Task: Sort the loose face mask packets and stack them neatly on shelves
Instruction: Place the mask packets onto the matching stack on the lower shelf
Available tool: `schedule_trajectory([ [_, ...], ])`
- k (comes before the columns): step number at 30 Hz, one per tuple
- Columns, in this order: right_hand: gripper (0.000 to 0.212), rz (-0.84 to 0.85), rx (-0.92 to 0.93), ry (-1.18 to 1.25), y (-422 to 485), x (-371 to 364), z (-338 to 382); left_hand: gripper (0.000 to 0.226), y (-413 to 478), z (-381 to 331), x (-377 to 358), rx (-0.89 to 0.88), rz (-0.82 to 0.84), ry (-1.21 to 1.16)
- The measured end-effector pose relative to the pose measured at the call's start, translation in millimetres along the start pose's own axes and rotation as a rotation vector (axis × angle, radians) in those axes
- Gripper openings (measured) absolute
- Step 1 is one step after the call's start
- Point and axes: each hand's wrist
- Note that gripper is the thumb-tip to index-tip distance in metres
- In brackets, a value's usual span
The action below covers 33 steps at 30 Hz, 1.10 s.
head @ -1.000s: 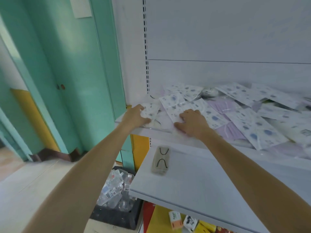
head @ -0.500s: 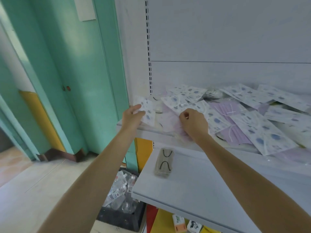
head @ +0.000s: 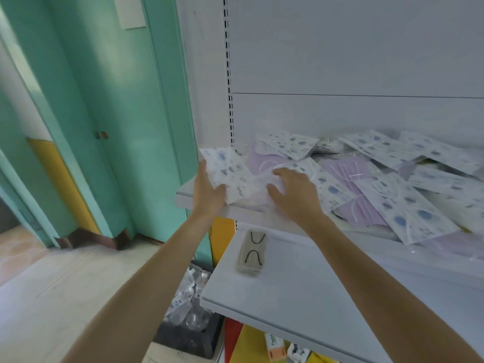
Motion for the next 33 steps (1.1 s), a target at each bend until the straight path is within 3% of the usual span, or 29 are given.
schedule_trajectory([
  [2, 0.054, 0.049, -0.161, -0.295, -3.4, 14.0, -26.6, 0.073, -2.6, -3.0, -1.2, -0.097, -0.041, -0.070],
  [5, 0.053, 0.146, -0.302, -0.359, -6.5, 28.1, -47.9, 0.061, -5.8, -11.7, -11.0, -0.152, -0.056, -0.105],
  [9, 0.028, 0.004, -0.292, -0.207, -1.0, 30.7, -47.5, 0.050, -10.0, -20.4, -29.8, -0.106, 0.039, -0.083],
  [12, 0.021, -0.215, -0.298, 0.105, 2.6, 32.7, -44.0, 0.045, -14.0, -20.6, -40.8, -0.074, 0.111, -0.023],
  [14, 0.020, -0.266, -0.286, 0.293, 7.5, 31.8, -35.5, 0.031, -15.4, -23.7, -47.8, -0.039, 0.167, -0.057],
  [15, 0.022, -0.228, -0.262, 0.324, 10.0, 29.7, -27.8, 0.020, -15.5, -25.5, -51.4, -0.032, 0.195, -0.112],
  [17, 0.030, -0.056, -0.195, 0.355, 15.7, 20.5, -12.9, 0.019, -15.4, -30.3, -57.6, -0.032, 0.229, -0.183],
  [19, 0.036, 0.099, -0.185, 0.416, 22.5, 12.5, -5.6, 0.014, -15.7, -32.5, -59.5, -0.020, 0.225, -0.135],
  [21, 0.027, 0.075, -0.186, 0.441, 31.8, 11.9, -8.0, 0.027, -12.2, -29.5, -58.2, -0.060, 0.218, -0.064],
  [23, 0.033, -0.025, -0.130, 0.221, 45.9, 17.0, -20.7, 0.048, -9.8, -24.9, -55.9, -0.025, 0.216, -0.107],
  [26, 0.055, 0.045, -0.114, -0.153, 69.7, 21.3, -44.2, 0.084, -7.7, -21.1, -56.0, 0.121, 0.201, -0.191],
  [29, 0.039, 0.073, -0.177, -0.386, 81.3, 18.5, -57.2, 0.069, -2.0, -15.2, -59.9, 0.113, 0.173, -0.145],
  [33, 0.032, -0.152, -0.143, -0.355, 80.1, 17.9, -53.6, 0.052, 0.3, -9.3, -62.0, 0.135, 0.163, -0.123],
])
Point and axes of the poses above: each hand's wrist, its own y-axis towards the middle knuckle, its own x-axis out of the back of the hand, z = x × y, and after that the axes turned 2 degrees about z, right-handed
